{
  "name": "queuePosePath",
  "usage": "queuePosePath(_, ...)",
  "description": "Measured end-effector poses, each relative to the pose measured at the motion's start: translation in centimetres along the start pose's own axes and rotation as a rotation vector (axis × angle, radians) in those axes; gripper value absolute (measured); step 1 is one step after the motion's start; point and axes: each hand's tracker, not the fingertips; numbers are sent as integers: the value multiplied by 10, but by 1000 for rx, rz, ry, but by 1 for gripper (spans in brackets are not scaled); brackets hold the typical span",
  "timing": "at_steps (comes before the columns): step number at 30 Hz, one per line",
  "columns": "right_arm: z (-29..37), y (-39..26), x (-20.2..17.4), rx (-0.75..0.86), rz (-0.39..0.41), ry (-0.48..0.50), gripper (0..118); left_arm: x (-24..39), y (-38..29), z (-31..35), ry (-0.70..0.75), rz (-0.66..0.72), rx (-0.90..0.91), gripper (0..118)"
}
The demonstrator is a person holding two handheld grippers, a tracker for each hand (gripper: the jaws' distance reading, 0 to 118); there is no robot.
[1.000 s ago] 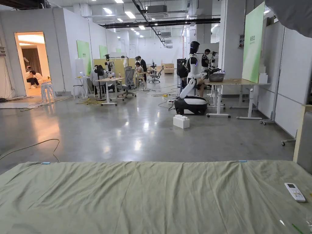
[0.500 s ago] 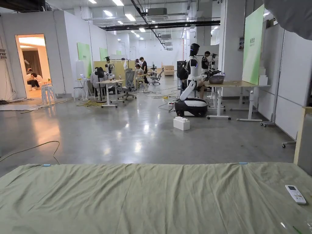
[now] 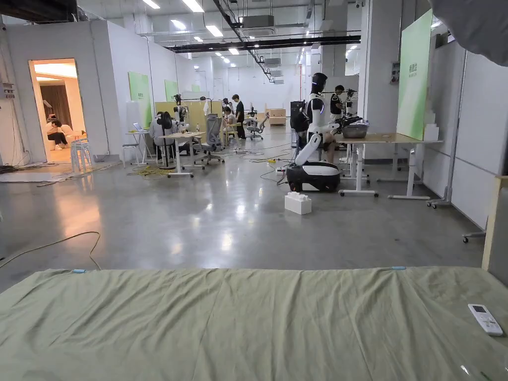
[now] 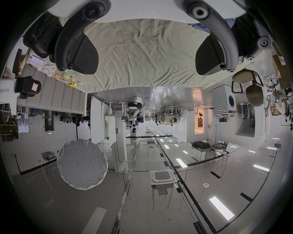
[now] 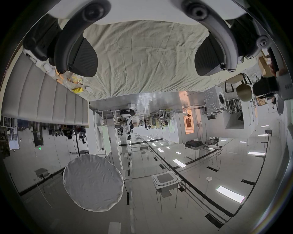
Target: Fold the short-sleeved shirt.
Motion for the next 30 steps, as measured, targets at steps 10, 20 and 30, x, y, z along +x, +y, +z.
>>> queuePosePath(10, -10, 1, -20, -133, -82, -178, 118, 6, -3, -3, -30, -2, -27, 118)
queuePosePath(20, -3, 15, -29, -139, -61, -249, 118, 5, -1, -4, -37, 10, -24, 118)
queuePosePath(30, -1, 19, -39, -123, -14, -215, 118, 9, 0, -2, -35, -21, -20, 118)
